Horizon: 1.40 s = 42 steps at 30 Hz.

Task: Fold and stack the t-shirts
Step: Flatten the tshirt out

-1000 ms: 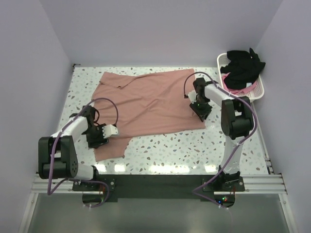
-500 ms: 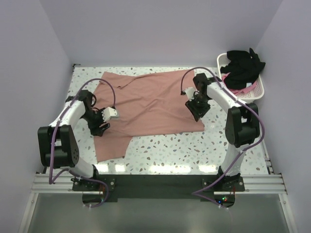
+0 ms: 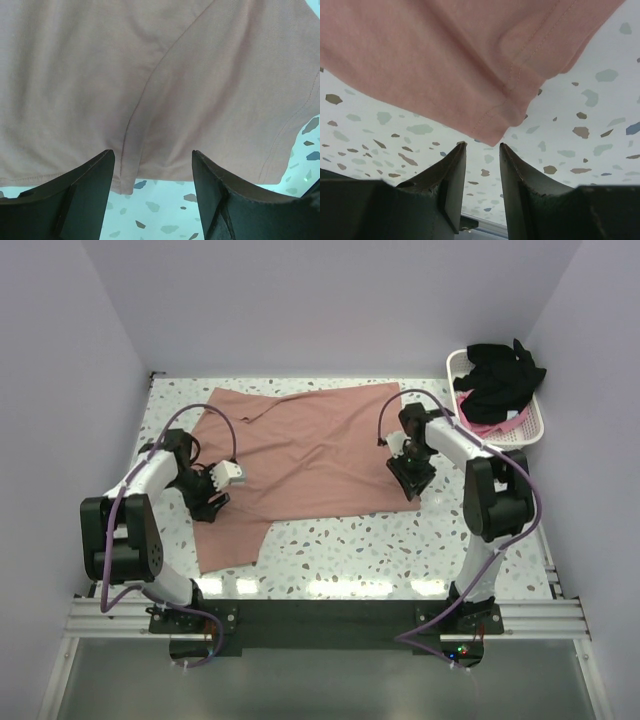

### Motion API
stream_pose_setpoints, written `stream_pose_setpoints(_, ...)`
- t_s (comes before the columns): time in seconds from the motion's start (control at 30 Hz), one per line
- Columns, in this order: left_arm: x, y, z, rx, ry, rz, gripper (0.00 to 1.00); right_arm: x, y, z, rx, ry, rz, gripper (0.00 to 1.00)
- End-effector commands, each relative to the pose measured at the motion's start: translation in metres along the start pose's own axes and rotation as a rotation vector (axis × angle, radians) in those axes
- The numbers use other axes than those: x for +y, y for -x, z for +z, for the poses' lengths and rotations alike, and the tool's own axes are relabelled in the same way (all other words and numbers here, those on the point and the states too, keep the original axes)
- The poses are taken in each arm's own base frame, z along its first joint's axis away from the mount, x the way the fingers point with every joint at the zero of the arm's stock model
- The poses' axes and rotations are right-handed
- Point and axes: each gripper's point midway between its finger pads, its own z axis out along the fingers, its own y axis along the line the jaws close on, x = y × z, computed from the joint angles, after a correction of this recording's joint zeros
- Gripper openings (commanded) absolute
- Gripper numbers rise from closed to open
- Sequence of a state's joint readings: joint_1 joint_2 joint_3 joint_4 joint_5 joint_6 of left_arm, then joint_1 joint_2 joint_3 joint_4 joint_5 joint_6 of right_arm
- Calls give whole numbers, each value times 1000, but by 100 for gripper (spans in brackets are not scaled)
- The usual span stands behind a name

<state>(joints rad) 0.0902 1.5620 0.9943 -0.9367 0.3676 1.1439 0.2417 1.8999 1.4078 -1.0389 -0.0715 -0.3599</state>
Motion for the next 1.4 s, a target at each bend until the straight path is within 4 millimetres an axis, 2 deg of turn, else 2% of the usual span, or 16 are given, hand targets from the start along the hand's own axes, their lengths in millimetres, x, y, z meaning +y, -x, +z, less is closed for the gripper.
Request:
stream_pose_setpoints(0.0, 6, 3, 4, -21, 13, -10, 68, -12, 15, 8, -29, -46, 7, 37)
stream_pose_setpoints(0.23, 7, 5, 4, -25, 15, -17, 69, -21, 20, 21, -5, -70, -4, 38)
stream_pose_setpoints(0.37, 6, 3, 6, -21, 10, -19, 69, -20, 22, 16, -13, -65, -4, 26)
stream_pose_setpoints(0.43, 5, 2, 6, -19, 10, -18, 69, -22, 24, 7, -30, -82, 1, 28)
stream_pose_setpoints(0.47, 6, 2, 6, -20, 11, -16, 69, -22, 24, 5, -39, -89, 1, 33)
stream_pose_setpoints(0.5, 5, 2, 7, -21, 9, -12, 69, -23, 26, 2, -50, -94, -1, 34)
stream_pose_setpoints(0.67, 6, 3, 8, -20, 0, -17, 69, -31, 32, -4, -61, -126, -7, 34)
stream_pose_setpoints(0.93, 10, 5, 7, -21, 1, -15, 69, -30, 33, 6, -36, -103, -26, 34)
stream_pose_setpoints(1.27, 9, 3, 9, -16, -6, -18, 69, -23, 15, 14, 23, -70, -49, 34)
stream_pose_setpoints(1.37, 10, 3, 9, -15, -5, -18, 69, -18, 15, 18, 26, -37, -47, 34)
